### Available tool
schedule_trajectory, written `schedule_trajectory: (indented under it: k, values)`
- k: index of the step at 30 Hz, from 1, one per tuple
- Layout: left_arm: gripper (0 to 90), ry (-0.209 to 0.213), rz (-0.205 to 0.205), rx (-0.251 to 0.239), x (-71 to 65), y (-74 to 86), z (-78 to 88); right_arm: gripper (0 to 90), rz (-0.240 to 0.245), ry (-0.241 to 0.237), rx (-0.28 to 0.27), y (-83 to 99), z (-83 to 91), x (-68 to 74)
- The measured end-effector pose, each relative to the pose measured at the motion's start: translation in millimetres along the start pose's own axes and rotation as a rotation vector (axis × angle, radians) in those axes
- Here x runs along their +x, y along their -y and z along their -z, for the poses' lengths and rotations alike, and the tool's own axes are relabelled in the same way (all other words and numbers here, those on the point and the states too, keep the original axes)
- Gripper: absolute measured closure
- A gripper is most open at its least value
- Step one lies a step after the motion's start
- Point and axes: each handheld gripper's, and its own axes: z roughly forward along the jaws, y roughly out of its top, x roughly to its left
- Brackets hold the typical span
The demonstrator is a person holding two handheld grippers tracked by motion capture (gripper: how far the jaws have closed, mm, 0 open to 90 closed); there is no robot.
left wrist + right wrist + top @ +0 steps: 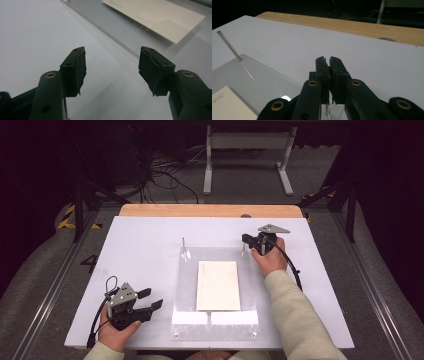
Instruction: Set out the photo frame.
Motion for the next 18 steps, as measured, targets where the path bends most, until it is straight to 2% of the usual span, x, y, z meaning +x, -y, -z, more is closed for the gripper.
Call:
schedule_trajectory:
  k: [3,6,7,12,13,14,15,16,17,18]
  values:
    - [38.7,-0.004,-0.011,-0.003,-1.8,1.3,1.7,85.6,-0.039,-0.015,-0.014,0.3,-4.1,-4.6]
    - [37.3,-0.012,-0.021,-0.006,-2.9,2.3,3.2,85.6,-0.05,-0.021,-0.017,0.0,-6.2,-7.1]
    - [36.6,-0.02,-0.034,-0.008,-4.1,3.3,4.4,85.6,-0.075,-0.03,-0.014,-0.7,-8.3,-9.5]
    - [34.7,-0.015,-0.075,-0.023,-8.2,4.4,6.5,85.6,-0.115,-0.047,-0.021,-0.9,-12.9,-14.4]
    - [33.6,-0.008,-0.102,-0.036,-12.3,4.0,6.6,85.6,-0.131,-0.05,-0.021,-0.9,-13.9,-15.1]
    - [32.4,-0.008,-0.102,-0.036,-12.3,4.0,6.6,85.6,-0.136,-0.052,-0.02,-1.1,-14.8,-16.1]
    - [30.6,-0.008,-0.137,-0.047,-17.2,3.2,5.3,85.6,-0.142,-0.053,-0.019,-1.1,-15.5,-16.9]
    - [29.1,-0.008,-0.137,-0.047,-17.2,3.2,5.3,85.6,-0.142,-0.053,-0.019,-1.1,-15.5,-16.9]
    - [27.9,-0.018,-0.185,-0.053,-23.1,2.1,2.8,85.5,-0.16,-0.058,-0.021,-0.9,-17.0,-18.3]
    - [26.6,-0.021,-0.201,-0.055,-25.6,1.7,1.7,85.5,-0.162,-0.059,-0.02,-1.1,-17.6,-18.9]
